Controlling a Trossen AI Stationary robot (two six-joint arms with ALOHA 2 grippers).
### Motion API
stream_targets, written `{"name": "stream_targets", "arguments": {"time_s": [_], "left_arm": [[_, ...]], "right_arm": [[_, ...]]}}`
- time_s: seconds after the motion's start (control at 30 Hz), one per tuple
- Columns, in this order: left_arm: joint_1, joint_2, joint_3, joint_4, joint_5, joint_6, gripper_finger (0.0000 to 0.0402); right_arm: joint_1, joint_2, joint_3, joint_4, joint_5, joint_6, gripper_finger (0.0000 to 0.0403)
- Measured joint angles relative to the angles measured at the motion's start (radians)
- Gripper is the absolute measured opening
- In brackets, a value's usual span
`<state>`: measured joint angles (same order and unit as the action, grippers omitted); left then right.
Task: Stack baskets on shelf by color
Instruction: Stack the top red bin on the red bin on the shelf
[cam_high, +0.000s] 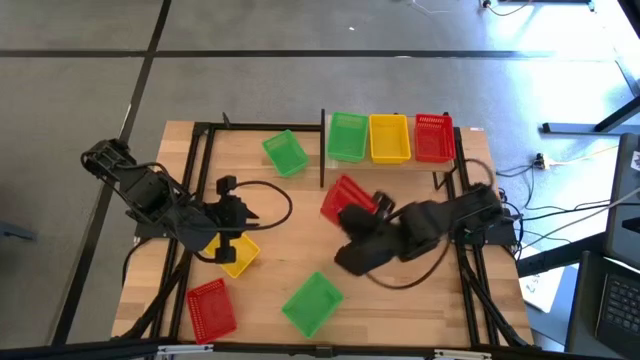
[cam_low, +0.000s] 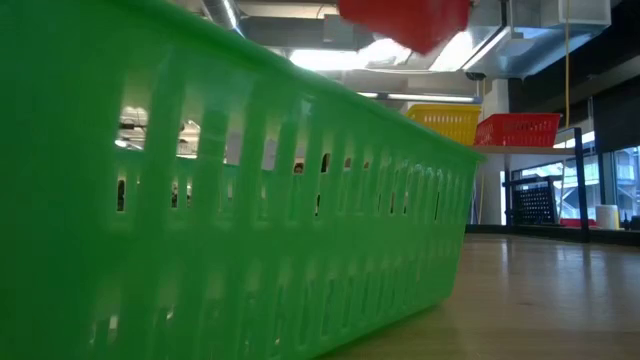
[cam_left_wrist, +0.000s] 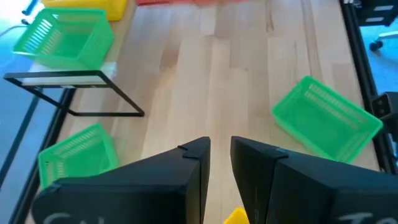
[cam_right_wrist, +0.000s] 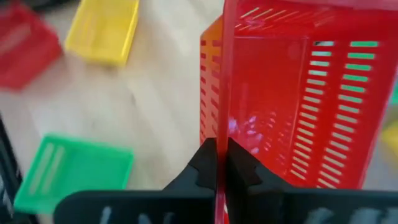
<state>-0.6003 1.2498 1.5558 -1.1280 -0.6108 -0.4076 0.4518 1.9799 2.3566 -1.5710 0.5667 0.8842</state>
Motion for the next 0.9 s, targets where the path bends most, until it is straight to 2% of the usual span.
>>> {"name": "stream_targets", "arguments": {"time_s": [0.2,0.4,0.6,0.77,0.9], "left_arm": [[0.017,-0.01,0.0,0.02,-0.015,0.015,0.0055],[0.089,-0.01,0.0,0.104,-0.028,0.1,0.0055],[0.198,-0.01,0.0,0.168,-0.028,0.171,0.0055],[0.283,-0.009,0.0,0.189,0.011,0.223,0.0055],[0.346,-0.009,0.0,0.228,0.055,0.274,0.0055]], "right_arm": [[-0.011,-0.134,0.0,0.0,0.163,-0.082,0.0],[-0.084,-0.263,-0.009,-0.001,0.255,-0.166,0.0],[-0.216,-0.404,-0.12,0.0,0.256,-0.205,0.0],[-0.345,-0.568,-0.341,-0.002,0.245,-0.092,0.0],[-0.444,-0.685,-0.466,-0.002,0.18,0.055,0.0]]}}
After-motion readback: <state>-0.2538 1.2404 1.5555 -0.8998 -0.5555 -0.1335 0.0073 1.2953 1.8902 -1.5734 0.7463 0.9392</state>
